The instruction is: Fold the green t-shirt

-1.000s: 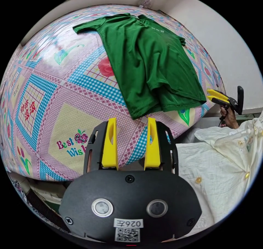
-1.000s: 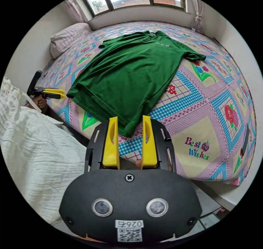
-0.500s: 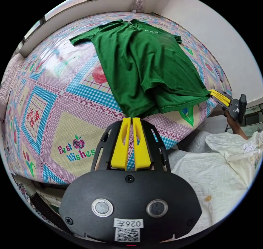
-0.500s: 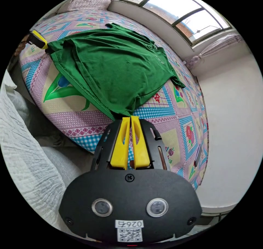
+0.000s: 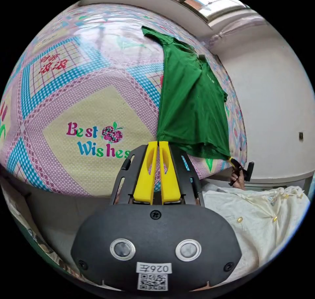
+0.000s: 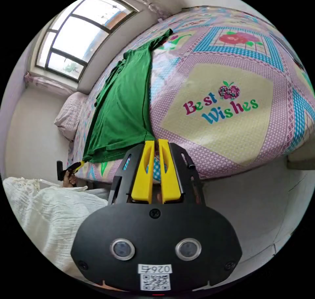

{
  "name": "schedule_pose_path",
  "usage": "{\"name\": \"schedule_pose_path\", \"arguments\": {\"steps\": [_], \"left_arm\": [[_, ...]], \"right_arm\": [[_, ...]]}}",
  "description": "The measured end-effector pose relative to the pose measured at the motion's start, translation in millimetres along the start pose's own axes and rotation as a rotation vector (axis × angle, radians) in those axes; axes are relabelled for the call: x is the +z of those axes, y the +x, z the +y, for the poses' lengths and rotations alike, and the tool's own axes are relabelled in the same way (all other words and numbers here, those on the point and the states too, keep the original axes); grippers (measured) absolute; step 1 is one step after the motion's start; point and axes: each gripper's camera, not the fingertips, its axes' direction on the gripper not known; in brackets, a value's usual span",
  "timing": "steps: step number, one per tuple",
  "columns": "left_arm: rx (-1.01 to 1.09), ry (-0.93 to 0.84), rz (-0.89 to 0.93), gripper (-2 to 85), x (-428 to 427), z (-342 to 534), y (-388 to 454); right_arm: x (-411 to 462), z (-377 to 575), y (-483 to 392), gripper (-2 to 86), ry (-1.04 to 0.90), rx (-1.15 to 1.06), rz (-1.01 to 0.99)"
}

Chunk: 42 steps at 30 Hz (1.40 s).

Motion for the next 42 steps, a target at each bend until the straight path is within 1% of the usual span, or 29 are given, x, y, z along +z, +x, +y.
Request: {"name": "schedule_pose_path", "arguments": {"steps": [1, 3, 6, 8, 9, 11, 13, 15, 19, 22, 27, 33, 37, 42], "left_arm": [[-0.042, 0.006, 0.076, -0.6, -2.8, 2.8, -15.5], [-0.06, 0.009, 0.1, -0.6, -5.8, 7.0, -27.0], [-0.016, -0.017, 0.049, -0.6, -6.2, 8.8, -22.6], [0.042, -0.035, -0.002, -0.6, -6.5, 6.5, -12.2], [0.055, -0.041, -0.018, -0.5, -6.3, 5.6, -9.9], [0.099, -0.067, -0.067, -0.5, -6.3, 2.4, -4.6], [0.112, -0.069, -0.073, -0.5, -9.7, 2.3, -5.0], [0.115, -0.059, -0.064, -0.5, -14.8, 4.3, -8.1], [0.109, -0.046, -0.043, -0.5, -19.3, 8.9, -17.6], [0.105, -0.047, -0.044, -0.5, -17.5, 10.5, -21.7], [0.102, -0.048, -0.045, -0.5, -15.9, 11.7, -27.5], [0.101, -0.046, -0.046, -0.5, -17.2, 13.1, -31.9], [0.105, -0.039, -0.047, -0.5, -19.6, 14.0, -33.6], [0.109, -0.031, -0.042, -0.5, -21.5, 15.0, -36.2]], "right_arm": [[-4.3, 3.8, 9.6, 0.3, 0.031, 0.025, -0.055], [-9.1, 8.3, 8.1, 1.6, 0.043, 0.007, -0.042], [-11.7, 16.6, -37.2, 2.4, 0.02, -0.18, 0.123], [-2.8, 25.6, -90.9, 2.3, -0.004, -0.381, 0.334], [1.0, 28.4, -103.8, 2.2, -0.005, -0.431, 0.391], [19.8, 40.2, -144.8, 1.9, -0.011, -0.603, 0.579], [31.1, 48.2, -163.4, 1.5, -0.017, -0.688, 0.654], [36.9, 53.0, -171.8, 1.6, -0.022, -0.719, 0.68], [41.7, 60.2, -175.0, 2.6, -0.048, -0.721, 0.659], [46.0, 69.0, -181.3, 3.5, -0.066, -0.752, 0.698], [56.8, 81.2, -190.3, 2.9, -0.056, -0.814, 0.757], [88.1, 71.4, -176.6, 2.1, -0.111, -0.868, 0.773], [99.3, 69.6, -170.0, 2.2, -0.137, -0.944, 0.823], [99.2, 69.1, -165.5, -1.1, -0.115, -1.001, 0.876]]}}
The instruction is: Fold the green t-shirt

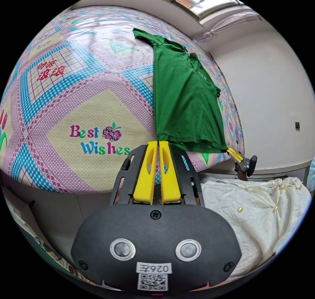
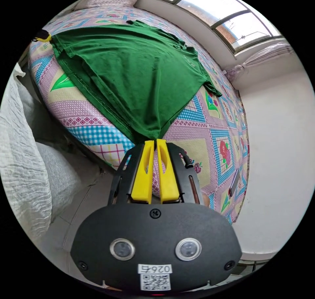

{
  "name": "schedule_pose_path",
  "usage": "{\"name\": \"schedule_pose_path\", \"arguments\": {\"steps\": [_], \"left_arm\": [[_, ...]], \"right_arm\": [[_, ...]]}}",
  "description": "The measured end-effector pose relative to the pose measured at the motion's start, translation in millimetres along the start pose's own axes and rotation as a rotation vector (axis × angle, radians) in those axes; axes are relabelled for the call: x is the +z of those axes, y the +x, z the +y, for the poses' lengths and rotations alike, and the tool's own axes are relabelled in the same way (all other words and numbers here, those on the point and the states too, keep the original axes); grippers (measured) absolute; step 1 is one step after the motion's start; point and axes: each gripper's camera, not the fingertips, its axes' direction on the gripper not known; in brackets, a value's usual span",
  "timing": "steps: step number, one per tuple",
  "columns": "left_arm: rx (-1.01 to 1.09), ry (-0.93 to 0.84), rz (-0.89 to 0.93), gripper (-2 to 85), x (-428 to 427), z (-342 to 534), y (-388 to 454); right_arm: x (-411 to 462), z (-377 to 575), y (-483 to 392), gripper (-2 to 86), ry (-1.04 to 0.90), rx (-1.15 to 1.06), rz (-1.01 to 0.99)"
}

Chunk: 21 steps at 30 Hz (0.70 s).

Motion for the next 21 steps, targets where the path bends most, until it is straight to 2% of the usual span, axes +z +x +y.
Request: {"name": "schedule_pose_path", "arguments": {"steps": [4, 9, 12, 16, 21], "left_arm": [[0.012, 0.05, 0.034, -0.5, -12.1, 4.1, -5.2], [-0.038, 0.066, 0.081, -0.5, -14.6, 12.0, -28.2], [-0.058, 0.099, 0.163, -0.5, -12.2, 18.9, -39.2], [-0.064, 0.141, 0.307, -0.5, -10.4, 26.5, -54.7], [-0.11, 0.013, 0.218, -0.5, 7.9, 28.8, -70.2]], "right_arm": [[-13.1, 27.5, 31.4, -1.5, 0.033, 0.112, -0.062], [-5.3, 79.9, 86.3, -1.6, 0.097, 0.381, -0.33], [15.0, 105.9, 103.3, -1.6, 0.112, 0.496, -0.428], [49.6, 156.0, 137.4, -1.5, 0.196, 0.77, -0.649], [79.2, 190.5, 136.1, -1.5, 0.147, 0.81, -0.728]]}}
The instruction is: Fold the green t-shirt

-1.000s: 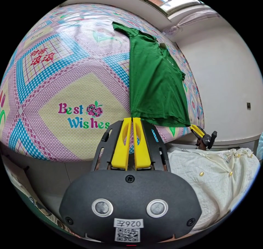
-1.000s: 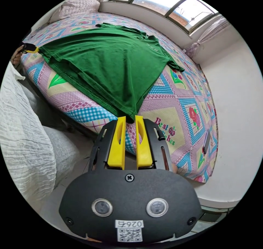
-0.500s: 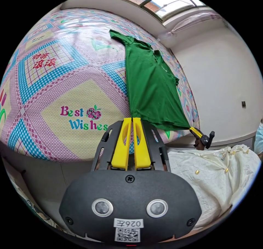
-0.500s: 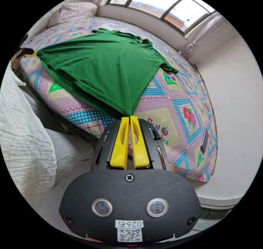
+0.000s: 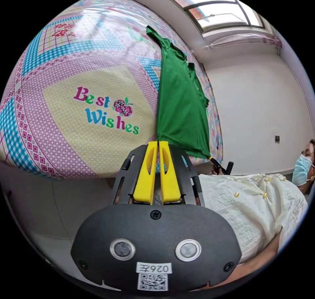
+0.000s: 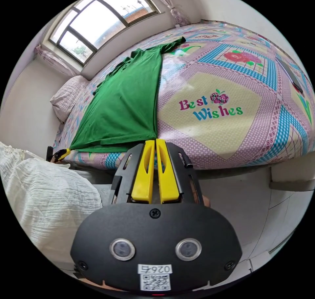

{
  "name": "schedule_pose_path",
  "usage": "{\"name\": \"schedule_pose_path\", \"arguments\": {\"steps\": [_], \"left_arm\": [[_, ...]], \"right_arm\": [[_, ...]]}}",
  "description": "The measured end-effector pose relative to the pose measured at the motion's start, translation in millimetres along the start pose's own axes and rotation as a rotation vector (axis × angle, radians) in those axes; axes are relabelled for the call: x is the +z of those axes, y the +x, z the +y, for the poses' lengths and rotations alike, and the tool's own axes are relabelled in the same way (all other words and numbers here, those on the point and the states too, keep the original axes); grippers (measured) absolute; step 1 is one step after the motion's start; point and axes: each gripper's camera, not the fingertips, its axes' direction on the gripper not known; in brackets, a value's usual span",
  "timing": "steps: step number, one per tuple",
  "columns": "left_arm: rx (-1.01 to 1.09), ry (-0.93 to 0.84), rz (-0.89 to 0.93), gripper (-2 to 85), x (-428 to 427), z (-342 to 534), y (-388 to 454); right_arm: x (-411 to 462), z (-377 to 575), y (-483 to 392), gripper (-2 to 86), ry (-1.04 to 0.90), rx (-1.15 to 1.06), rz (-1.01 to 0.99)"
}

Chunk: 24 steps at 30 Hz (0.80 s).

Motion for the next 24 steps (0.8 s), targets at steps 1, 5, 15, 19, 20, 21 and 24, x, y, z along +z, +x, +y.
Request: {"name": "schedule_pose_path", "arguments": {"steps": [1, 5, 15, 19, 20, 21, 24], "left_arm": [[-0.012, -0.001, 0.013, -0.5, 1.6, 1.4, -3.6], [-0.044, 0.034, 0.125, -0.7, -0.7, 3.9, -15.7], [-0.103, 0.081, 0.164, -1.0, -27.3, 9.8, -27.5], [-0.012, 0.106, 0.08, -1.0, -35.1, -32.5, 15.2], [0.042, 0.106, 0.07, -1.0, -33.1, -50.7, 35.4], [0.069, 0.103, 0.065, -1.0, -31.3, -60.3, 46.2], [0.229, 0.079, 0.02, -1.0, -11.5, -115.0, 107.9]], "right_arm": [[-3.9, 5.2, 8.1, -1.5, 0.009, 0.027, -0.023], [-21.1, 25.6, 37.3, -1.0, 0.026, 0.107, -0.071], [-63.6, 5.3, 8.6, -0.9, 0.118, -0.025, -0.041], [-36.5, -33.3, -34.6, -0.9, 0.09, -0.162, -0.043], [-37.8, -41.5, -39.2, -0.9, 0.141, -0.148, -0.046], [-40.3, -45.4, -40.6, -0.9, 0.174, -0.142, -0.057], [-54.1, -68.1, -37.3, -0.7, 0.321, -0.079, -0.127]]}}
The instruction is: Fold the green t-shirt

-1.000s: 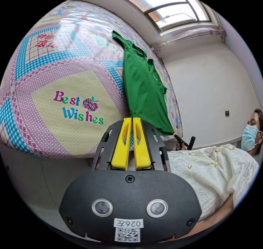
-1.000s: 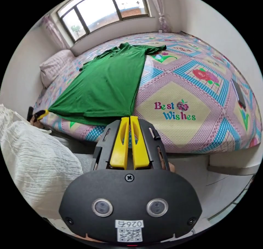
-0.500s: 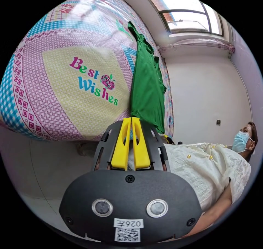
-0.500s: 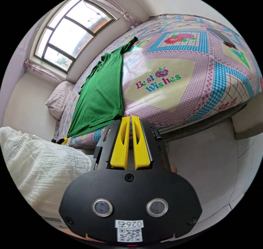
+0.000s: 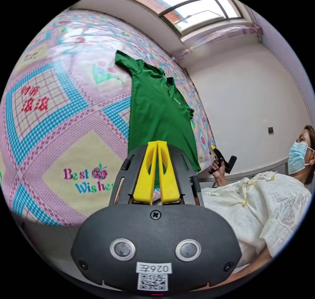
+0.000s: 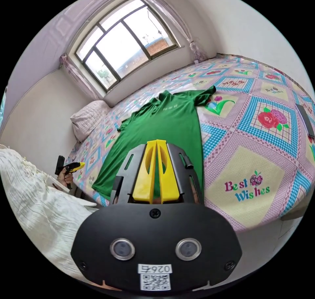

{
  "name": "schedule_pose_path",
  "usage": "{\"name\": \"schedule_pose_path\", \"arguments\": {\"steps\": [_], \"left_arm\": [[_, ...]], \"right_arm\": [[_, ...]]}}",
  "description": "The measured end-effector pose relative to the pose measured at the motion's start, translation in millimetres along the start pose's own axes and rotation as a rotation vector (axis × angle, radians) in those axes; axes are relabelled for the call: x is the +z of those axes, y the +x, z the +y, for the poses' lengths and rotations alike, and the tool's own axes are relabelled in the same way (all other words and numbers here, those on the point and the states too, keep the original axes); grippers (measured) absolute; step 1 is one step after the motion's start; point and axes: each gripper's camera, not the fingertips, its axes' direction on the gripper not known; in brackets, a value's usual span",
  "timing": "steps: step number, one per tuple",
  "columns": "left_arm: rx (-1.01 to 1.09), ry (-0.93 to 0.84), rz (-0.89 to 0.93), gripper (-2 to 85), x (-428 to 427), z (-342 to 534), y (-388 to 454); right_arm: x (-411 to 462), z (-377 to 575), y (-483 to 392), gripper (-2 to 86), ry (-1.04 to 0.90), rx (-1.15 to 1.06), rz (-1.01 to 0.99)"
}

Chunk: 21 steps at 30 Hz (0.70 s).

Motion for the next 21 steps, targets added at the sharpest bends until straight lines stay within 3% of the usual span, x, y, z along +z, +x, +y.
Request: {"name": "schedule_pose_path", "arguments": {"steps": [6, 10, 16, 21], "left_arm": [[0.329, -0.122, 0.109, -1.0, 112.0, -145.8, 104.3], [0.454, -0.22, 0.007, -1.0, 205.0, -213.3, 161.3], [0.483, -0.268, -0.127, -1.0, 291.2, -237.6, 177.1], [0.428, -0.333, -0.096, -1.0, 322.1, -236.3, 154.7]], "right_arm": [[24.9, -60.9, 26.9, 2.8, 0.063, 0.076, 0.064], [67.5, -111.7, 50.1, 2.8, 0.03, 0.121, 0.194], [150.9, -174.2, 101.0, 2.9, -0.121, 0.236, 0.308], [188.6, -196.5, 116.5, 2.5, -0.167, 0.304, 0.391]]}}
